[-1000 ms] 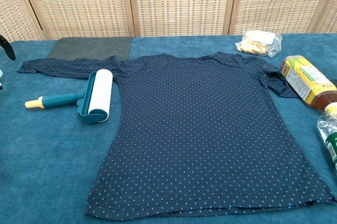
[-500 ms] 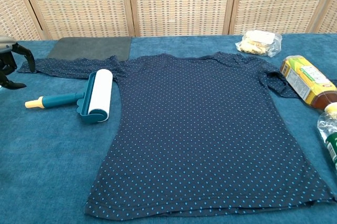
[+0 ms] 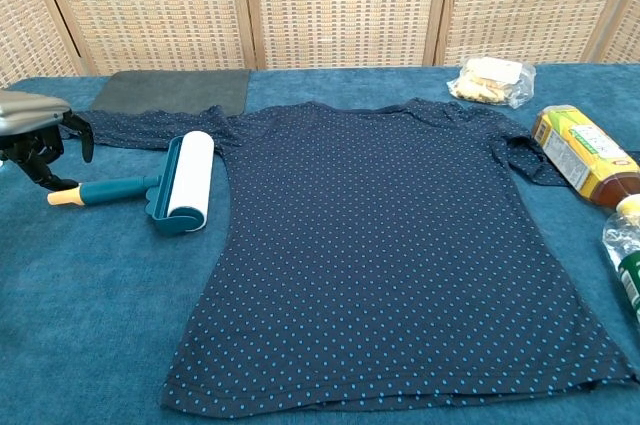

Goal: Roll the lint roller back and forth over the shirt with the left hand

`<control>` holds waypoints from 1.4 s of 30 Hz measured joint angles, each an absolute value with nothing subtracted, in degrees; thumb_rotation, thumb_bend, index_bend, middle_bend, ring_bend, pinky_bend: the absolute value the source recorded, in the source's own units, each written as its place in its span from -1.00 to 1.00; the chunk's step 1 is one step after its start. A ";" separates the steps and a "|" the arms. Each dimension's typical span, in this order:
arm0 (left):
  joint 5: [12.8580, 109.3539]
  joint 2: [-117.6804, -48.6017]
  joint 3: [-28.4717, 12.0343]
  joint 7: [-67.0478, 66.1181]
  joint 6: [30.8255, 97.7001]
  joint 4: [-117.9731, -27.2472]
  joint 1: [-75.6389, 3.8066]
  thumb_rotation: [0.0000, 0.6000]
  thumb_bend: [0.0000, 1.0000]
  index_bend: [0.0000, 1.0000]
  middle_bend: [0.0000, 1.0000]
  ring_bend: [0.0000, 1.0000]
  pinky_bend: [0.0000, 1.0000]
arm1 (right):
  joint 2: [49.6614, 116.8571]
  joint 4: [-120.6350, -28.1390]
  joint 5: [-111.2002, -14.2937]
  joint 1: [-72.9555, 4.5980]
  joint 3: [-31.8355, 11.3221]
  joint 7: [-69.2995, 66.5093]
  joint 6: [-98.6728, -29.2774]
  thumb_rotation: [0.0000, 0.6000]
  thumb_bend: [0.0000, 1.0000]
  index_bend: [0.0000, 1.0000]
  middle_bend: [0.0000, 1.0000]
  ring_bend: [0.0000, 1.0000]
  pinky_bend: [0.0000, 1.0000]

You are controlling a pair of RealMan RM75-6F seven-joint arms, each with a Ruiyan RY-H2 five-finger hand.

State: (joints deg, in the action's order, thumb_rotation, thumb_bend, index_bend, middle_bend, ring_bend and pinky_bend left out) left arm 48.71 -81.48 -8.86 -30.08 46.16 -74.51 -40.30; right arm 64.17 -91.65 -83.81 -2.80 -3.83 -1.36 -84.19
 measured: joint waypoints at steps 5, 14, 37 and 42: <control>47.26 -83.21 -8.31 -31.20 45.77 -72.61 -41.61 1.00 -0.40 -0.20 0.71 0.48 0.40 | 64.17 -91.44 -83.46 -2.81 -3.96 -1.50 -84.06 1.00 -0.82 -1.00 -1.00 -1.00 -1.00; 44.86 -86.14 -7.79 -32.28 44.27 -69.10 -44.00 1.00 -0.40 -0.18 0.71 0.48 0.40 | 64.41 -90.84 -82.92 -2.95 -4.09 -1.38 -83.57 1.00 -0.81 -1.00 -1.00 -1.00 -1.00; 42.97 -91.98 -5.17 -33.74 42.54 -61.99 -46.20 1.00 0.11 0.03 0.71 0.48 0.40 | 64.74 -90.31 -82.87 -2.93 -4.22 -1.27 -83.76 1.00 -0.82 -1.00 -1.00 -1.00 -1.00; 44.15 -92.23 -5.10 -33.67 44.03 -62.15 -46.14 1.00 0.46 0.48 0.73 0.49 0.40 | 64.65 -90.35 -82.98 -2.88 -4.26 -1.49 -83.96 1.00 -0.82 -1.00 -1.00 -1.00 -1.00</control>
State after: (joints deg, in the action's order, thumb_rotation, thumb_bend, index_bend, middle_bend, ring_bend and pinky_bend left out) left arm 44.15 -92.23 -5.10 -33.67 44.03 -62.15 -46.14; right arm 64.65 -90.35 -82.98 -2.88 -4.26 -1.49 -83.96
